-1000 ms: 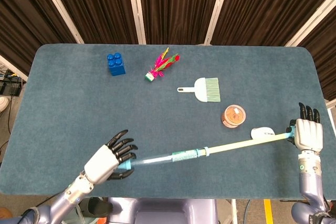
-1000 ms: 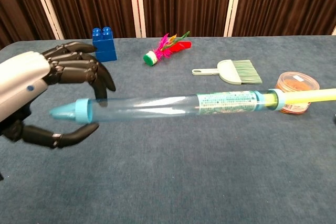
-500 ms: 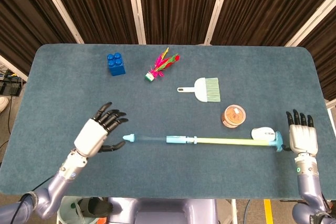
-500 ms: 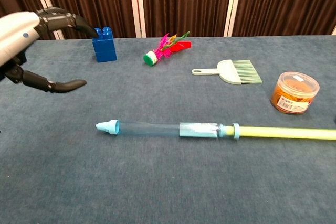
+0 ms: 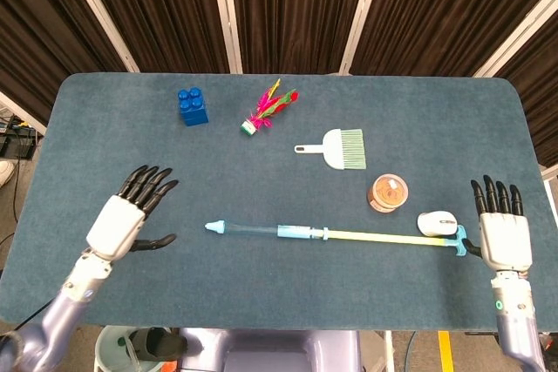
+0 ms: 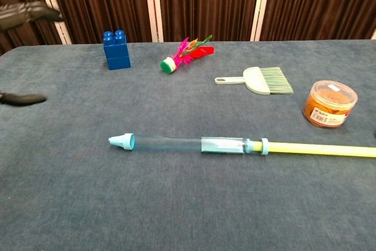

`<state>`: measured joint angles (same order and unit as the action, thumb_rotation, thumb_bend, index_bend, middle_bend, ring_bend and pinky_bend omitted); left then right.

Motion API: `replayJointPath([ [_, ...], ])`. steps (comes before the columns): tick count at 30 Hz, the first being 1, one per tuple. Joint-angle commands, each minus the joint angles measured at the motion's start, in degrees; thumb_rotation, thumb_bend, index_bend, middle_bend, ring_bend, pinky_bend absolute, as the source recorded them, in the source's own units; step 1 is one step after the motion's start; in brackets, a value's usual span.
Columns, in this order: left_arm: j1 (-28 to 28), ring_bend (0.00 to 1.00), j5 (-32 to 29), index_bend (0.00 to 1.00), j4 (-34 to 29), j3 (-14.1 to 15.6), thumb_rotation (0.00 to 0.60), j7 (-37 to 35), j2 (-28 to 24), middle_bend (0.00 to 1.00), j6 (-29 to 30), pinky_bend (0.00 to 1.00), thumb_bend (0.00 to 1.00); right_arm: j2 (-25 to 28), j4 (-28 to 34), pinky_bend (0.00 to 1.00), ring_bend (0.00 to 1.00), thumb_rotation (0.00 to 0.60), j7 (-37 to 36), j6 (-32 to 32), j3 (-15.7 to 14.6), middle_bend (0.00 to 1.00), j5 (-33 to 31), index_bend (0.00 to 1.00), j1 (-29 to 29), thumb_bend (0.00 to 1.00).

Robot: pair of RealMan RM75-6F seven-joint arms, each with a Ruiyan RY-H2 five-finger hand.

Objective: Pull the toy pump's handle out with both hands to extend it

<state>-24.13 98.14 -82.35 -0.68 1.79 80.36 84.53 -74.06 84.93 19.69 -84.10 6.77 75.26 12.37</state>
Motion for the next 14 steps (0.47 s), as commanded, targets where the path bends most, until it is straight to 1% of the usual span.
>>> replayJointPath([
  [1,4.3,0.02,-9.6,0.10,-6.9,4.0,0.600,16.9,-7.6,0.03,-7.8,0.03,0.13,2.6,1.5,0.00,0.00,0.600,-5.7,-8.4,-0.7,0.00,6.0,0.00,-4.0,0.06],
  [2,5.3,0.02,-13.5,0.10,-9.6,3.6,0.600,21.9,-8.7,0.03,-8.6,0.03,0.13,3.6,2.1,0.00,0.00,0.600,-6.0,-8.8,-0.7,0.00,5.3,0.00,-4.9,0.06],
  [3,6.3,0.02,-17.2,0.10,-11.2,2.7,0.600,24.9,-8.9,0.03,-8.4,0.03,0.13,4.7,2.7,0.00,0.00,0.600,-6.4,-9.0,-0.7,0.00,4.5,0.00,-5.7,0.06],
  [4,7.1,0.02,-19.9,0.09,-12.2,1.9,0.600,25.9,-8.8,0.02,-7.9,0.03,0.13,5.7,3.2,0.00,0.00,0.600,-6.8,-9.0,-0.6,0.00,3.4,0.00,-6.5,0.04],
  [5,8.0,0.02,-22.1,0.09,-12.7,1.2,0.600,25.5,-8.7,0.02,-7.2,0.03,0.13,6.9,4.2,0.00,0.00,0.600,-7.5,-8.5,-0.6,0.00,2.7,0.00,-6.9,0.03],
  [7,9.5,0.02,-23.9,0.08,-12.3,-0.1,0.600,22.8,-8.3,0.02,-5.1,0.03,0.12,9.1,6.3,0.00,0.00,0.600,-9.5,-7.7,-1.0,0.00,2.8,0.00,-7.6,0.01],
  [8,10.0,0.02,-23.6,0.08,-11.8,-0.4,0.600,22.8,-8.1,0.02,-3.8,0.03,0.12,10.0,7.5,0.00,0.00,0.600,-10.2,-7.0,-1.5,0.00,2.8,0.00,-7.9,0.01],
  [11,11.3,0.02,-20.1,0.07,-10.4,-0.5,0.600,20.8,-7.8,0.02,0.3,0.03,0.12,11.8,9.7,0.00,0.00,0.600,-10.2,-5.9,-2.7,0.00,3.5,0.00,-8.4,0.01],
  [14,12.6,0.02,-15.8,0.07,-9.0,1.1,0.600,17.9,-8.3,0.02,2.6,0.03,0.12,11.8,10.5,0.00,0.00,0.600,-8.9,-6.9,-3.0,0.00,4.7,0.00,-9.0,0.01],
])
